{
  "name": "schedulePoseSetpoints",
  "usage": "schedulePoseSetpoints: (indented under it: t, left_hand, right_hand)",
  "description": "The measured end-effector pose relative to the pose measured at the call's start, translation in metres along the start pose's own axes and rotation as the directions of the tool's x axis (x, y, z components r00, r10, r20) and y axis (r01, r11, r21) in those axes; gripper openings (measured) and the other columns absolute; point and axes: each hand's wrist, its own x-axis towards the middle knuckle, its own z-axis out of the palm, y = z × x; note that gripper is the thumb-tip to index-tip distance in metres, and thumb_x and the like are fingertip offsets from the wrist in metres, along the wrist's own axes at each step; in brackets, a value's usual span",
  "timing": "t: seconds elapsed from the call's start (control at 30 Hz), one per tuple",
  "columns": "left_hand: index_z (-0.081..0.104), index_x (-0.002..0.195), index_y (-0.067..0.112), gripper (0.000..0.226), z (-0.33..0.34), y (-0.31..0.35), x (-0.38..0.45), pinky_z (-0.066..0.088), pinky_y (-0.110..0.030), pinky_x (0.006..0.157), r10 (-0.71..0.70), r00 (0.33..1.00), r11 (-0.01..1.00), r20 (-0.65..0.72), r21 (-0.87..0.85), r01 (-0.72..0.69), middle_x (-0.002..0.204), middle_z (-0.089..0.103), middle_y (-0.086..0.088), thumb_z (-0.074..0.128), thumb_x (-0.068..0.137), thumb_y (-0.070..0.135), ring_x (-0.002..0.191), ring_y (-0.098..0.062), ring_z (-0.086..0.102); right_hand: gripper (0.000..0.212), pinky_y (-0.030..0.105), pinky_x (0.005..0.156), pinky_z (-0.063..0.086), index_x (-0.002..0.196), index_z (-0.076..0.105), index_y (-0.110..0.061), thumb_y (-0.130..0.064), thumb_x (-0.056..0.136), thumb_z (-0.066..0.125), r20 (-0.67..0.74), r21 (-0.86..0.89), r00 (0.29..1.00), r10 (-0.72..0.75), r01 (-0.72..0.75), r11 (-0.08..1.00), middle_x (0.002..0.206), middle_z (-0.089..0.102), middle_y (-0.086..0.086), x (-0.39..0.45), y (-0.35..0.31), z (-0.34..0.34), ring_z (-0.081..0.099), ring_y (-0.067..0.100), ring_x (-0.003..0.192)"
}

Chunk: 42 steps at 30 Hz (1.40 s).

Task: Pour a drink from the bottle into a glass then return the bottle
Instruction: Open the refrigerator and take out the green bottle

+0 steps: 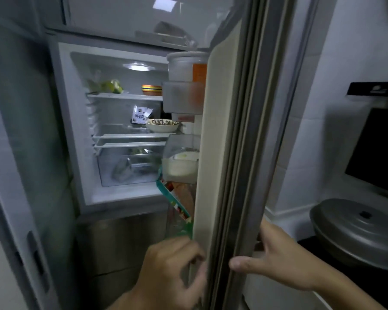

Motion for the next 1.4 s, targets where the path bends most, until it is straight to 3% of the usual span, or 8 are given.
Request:
schedulePoseSetpoints:
  t: [0.17, 0.3, 0.5, 0.67, 0.8, 0.93, 1.07, 1.4]
  left_hand:
    - [0.052, 0.120, 0.039, 0.060, 0.014, -0.011, 0.007, 0.056, -0.030, 0.078, -0.345, 0.921, 0.916, 0.182, 0.280, 0.288, 0.101, 0.060, 0.017, 0.053, 0.071, 0.073, 0.086, -0.005, 0.060]
    - [0.027, 0.142, 0.042, 0.088, 0.039, -0.003, -0.003, 0.052, -0.035, 0.090, -0.431, 0.822, 0.860, 0.373, 0.446, 0.249, 0.118, 0.062, 0.012, 0.040, 0.069, 0.088, 0.101, -0.012, 0.062]
    - [0.032, 0.133, 0.040, 0.055, 0.076, 0.004, -0.006, 0.056, -0.033, 0.072, -0.239, 0.883, 0.951, 0.403, 0.282, 0.129, 0.111, 0.068, 0.009, 0.053, 0.087, 0.061, 0.087, -0.016, 0.068]
    - [0.051, 0.112, 0.030, 0.044, 0.086, -0.005, -0.004, 0.056, -0.031, 0.052, -0.119, 0.896, 0.961, 0.427, 0.276, -0.004, 0.084, 0.069, 0.006, 0.072, 0.073, 0.030, 0.066, -0.017, 0.068]
    - [0.054, 0.112, 0.029, 0.040, 0.088, -0.012, -0.005, 0.057, -0.030, 0.054, -0.091, 0.914, 0.976, 0.395, 0.219, 0.003, 0.085, 0.070, 0.006, 0.068, 0.074, 0.026, 0.067, -0.015, 0.068]
    - [0.056, 0.109, 0.029, 0.041, 0.078, -0.013, 0.005, 0.057, -0.029, 0.058, -0.101, 0.939, 0.983, 0.329, 0.178, 0.043, 0.084, 0.070, 0.007, 0.069, 0.071, 0.019, 0.068, -0.013, 0.067]
    - [0.057, 0.105, 0.028, 0.035, 0.065, -0.017, 0.020, 0.055, -0.025, 0.057, -0.103, 0.967, 0.985, 0.234, 0.161, 0.066, 0.085, 0.071, 0.009, 0.068, 0.073, 0.019, 0.066, -0.012, 0.067]
    - [0.064, 0.103, 0.020, 0.024, 0.052, -0.031, 0.045, 0.055, -0.023, 0.067, -0.247, 0.964, 0.966, 0.094, -0.054, 0.253, 0.090, 0.070, 0.006, 0.076, 0.082, 0.018, 0.075, -0.004, 0.064]
  right_hand:
    - [0.059, 0.017, 0.078, 0.054, 0.131, 0.047, -0.031, -0.033, 0.081, 0.079, -0.035, -0.078, 0.994, 0.101, -0.103, 0.992, 0.109, 0.068, -0.020, -0.030, 0.024, -0.025, 0.067, -0.001, 0.097]
    - [0.044, 0.030, 0.090, 0.055, 0.123, 0.052, -0.031, -0.028, 0.085, 0.075, -0.110, -0.089, 0.985, 0.136, -0.146, 0.985, 0.109, 0.070, -0.013, -0.043, 0.046, -0.043, 0.066, 0.001, 0.101]
    - [0.027, 0.019, 0.083, 0.052, 0.111, 0.058, -0.028, -0.024, 0.088, 0.072, -0.106, -0.072, 0.985, 0.137, -0.145, 0.987, 0.103, 0.069, -0.012, -0.053, 0.058, -0.060, 0.065, -0.002, 0.097]
    - [0.027, 0.017, 0.084, 0.052, 0.113, 0.056, -0.032, -0.025, 0.090, 0.070, -0.110, -0.078, 0.987, 0.121, -0.130, 0.988, 0.105, 0.066, -0.026, -0.057, 0.058, -0.062, 0.064, -0.004, 0.100]
    - [0.023, 0.023, 0.087, 0.053, 0.109, 0.058, -0.028, -0.024, 0.090, 0.070, -0.117, -0.113, 0.984, 0.134, -0.147, 0.983, 0.102, 0.068, -0.011, -0.057, 0.055, -0.062, 0.064, 0.000, 0.097]
    - [0.022, 0.012, 0.080, 0.049, 0.108, 0.058, -0.029, -0.022, 0.090, 0.070, -0.110, -0.099, 0.984, 0.141, -0.152, 0.983, 0.102, 0.066, -0.012, -0.055, 0.050, -0.057, 0.063, -0.005, 0.096]
    - [0.022, 0.023, 0.088, 0.053, 0.109, 0.061, -0.026, -0.024, 0.089, 0.070, -0.090, -0.103, 0.982, 0.163, -0.172, 0.980, 0.106, 0.066, -0.007, -0.053, 0.045, -0.053, 0.064, 0.001, 0.099]
    - [0.022, 0.016, 0.084, 0.051, 0.108, 0.059, -0.023, -0.021, 0.089, 0.070, -0.075, -0.096, 0.977, 0.201, -0.208, 0.973, 0.105, 0.064, -0.004, -0.051, 0.032, -0.046, 0.063, -0.002, 0.096]
